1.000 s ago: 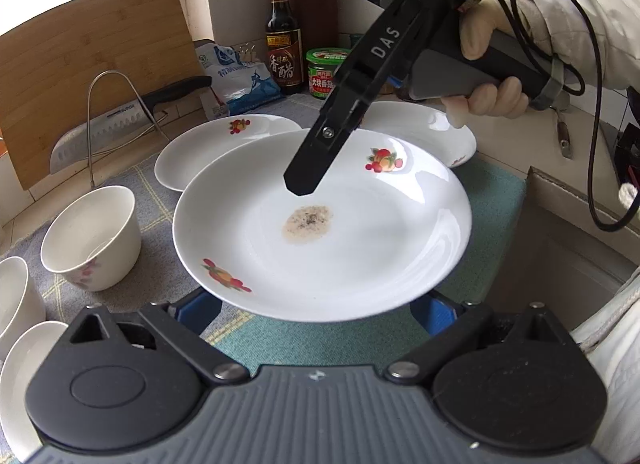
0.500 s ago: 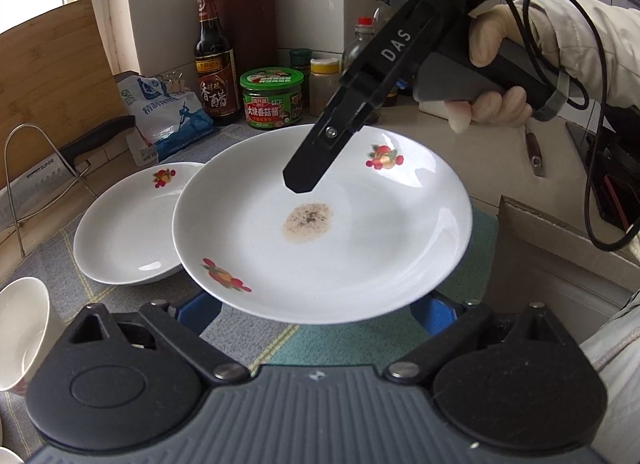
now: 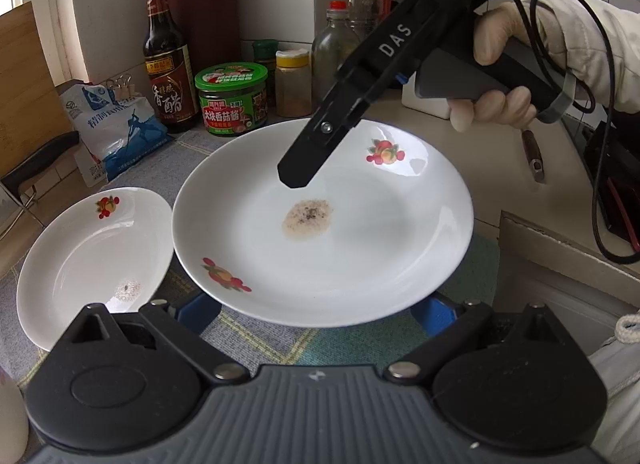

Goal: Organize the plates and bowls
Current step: 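Lower the stained plate onto the other flower plate with the right gripper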

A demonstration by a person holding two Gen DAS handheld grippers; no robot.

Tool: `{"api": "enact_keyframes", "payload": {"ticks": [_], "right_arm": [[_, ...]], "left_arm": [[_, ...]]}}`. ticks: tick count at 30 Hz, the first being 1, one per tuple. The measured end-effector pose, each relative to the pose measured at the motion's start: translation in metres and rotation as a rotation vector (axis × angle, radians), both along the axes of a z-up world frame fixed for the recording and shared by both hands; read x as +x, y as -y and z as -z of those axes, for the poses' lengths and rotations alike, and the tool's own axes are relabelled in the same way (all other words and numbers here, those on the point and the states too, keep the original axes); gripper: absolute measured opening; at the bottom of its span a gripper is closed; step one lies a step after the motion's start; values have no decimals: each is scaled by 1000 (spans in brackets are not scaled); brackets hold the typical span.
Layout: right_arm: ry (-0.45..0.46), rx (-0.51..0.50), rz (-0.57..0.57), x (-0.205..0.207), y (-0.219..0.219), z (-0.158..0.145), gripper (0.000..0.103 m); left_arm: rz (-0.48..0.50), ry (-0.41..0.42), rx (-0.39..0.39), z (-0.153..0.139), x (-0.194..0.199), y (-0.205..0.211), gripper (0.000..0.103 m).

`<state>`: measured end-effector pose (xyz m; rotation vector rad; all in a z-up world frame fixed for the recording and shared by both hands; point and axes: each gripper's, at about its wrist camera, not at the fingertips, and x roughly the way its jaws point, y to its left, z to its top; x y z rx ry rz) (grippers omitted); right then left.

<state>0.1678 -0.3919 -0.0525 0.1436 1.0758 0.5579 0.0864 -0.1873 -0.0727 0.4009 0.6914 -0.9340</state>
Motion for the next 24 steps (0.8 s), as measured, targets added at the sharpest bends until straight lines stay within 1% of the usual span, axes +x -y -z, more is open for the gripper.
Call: {"api": "enact_keyframes", "payload": {"ticks": [11, 18, 24], "right_arm": [[-16, 3, 11, 8, 20, 15, 103], [-25, 9, 16, 11, 26, 20, 103], [-32, 4, 25, 10, 29, 24, 103]], "left_arm": [[3, -21, 39, 8, 12, 22, 100], [3, -25, 58, 11, 15, 27, 100], [11, -45, 67, 13, 19, 30, 100]]}}
